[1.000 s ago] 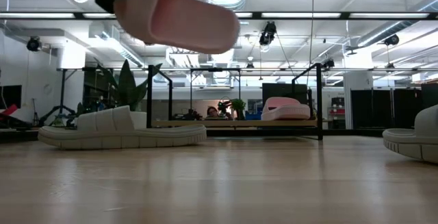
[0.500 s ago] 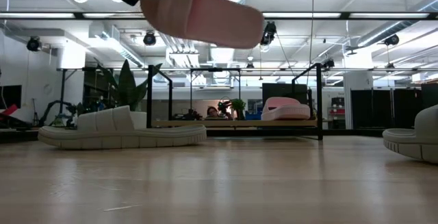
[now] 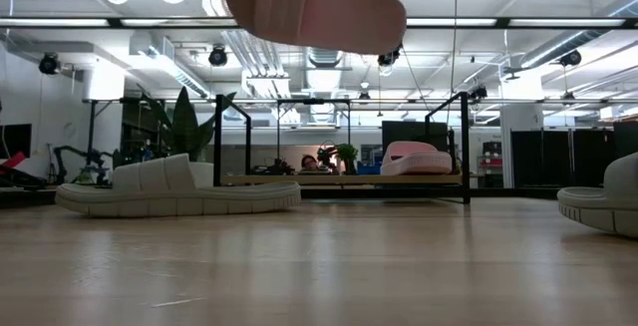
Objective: Pick and place slides into the shelf
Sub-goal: Put the pink slide on the shelf
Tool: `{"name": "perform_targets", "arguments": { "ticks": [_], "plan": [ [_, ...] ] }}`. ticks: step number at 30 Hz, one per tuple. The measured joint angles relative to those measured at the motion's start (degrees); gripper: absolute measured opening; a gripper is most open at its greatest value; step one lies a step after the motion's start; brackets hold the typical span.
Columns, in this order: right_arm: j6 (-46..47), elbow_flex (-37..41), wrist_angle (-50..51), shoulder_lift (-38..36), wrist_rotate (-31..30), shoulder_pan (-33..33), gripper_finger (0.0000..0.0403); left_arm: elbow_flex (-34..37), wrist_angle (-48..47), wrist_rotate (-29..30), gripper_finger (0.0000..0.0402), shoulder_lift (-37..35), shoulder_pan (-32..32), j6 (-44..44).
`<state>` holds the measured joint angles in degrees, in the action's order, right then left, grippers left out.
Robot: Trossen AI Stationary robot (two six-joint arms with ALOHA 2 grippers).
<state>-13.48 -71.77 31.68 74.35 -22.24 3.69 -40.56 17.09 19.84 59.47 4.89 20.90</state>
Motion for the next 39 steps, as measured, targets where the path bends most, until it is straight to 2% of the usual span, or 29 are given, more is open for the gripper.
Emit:
{"name": "perform_targets", "arguments": {
  "ticks": [7, 11, 15, 19, 26, 27, 33, 39],
  "plan": [
    [0.79, 0.00, 1.60, 0.15, -0.37, -0.64, 0.0263, -0.04, 5.66, -0.12, 0.0000, 2.09, 0.00, 4.31],
    [1.05, 0.00, 1.53, 0.15, -0.37, -0.73, 0.0260, -0.04, 6.91, -2.45, 0.0000, 3.25, 0.00, 5.18],
    [1.53, 0.00, 1.16, 0.15, -0.37, -0.73, 0.0239, -0.04, 8.99, -2.86, 0.0000, 4.13, 0.00, 5.51],
    [1.56, 0.12, 1.46, 0.15, -0.36, -0.73, 0.0190, -0.05, 9.48, -2.97, 0.0000, 4.45, 0.00, 5.58],
    [3.68, -0.13, 4.14, 0.15, -0.09, -0.73, 0.0056, -0.07, 9.48, -3.29, 0.0002, 4.49, 0.00, 5.49],
    [3.91, -0.19, 4.74, 0.15, 0.19, -0.73, 0.0056, -0.07, 9.45, -3.40, 0.0005, 4.48, 0.00, 5.49],
    [4.25, -0.20, 7.50, 0.12, 2.21, -1.02, 0.0056, -0.07, 9.16, -3.54, 0.0043, 4.58, 0.02, 5.95],
    [8.28, -1.86, 15.16, 0.07, 5.61, -3.00, 0.0056, -0.04, 8.61, -4.57, 0.0126, 4.52, 0.01, 12.23]
  ]
}}
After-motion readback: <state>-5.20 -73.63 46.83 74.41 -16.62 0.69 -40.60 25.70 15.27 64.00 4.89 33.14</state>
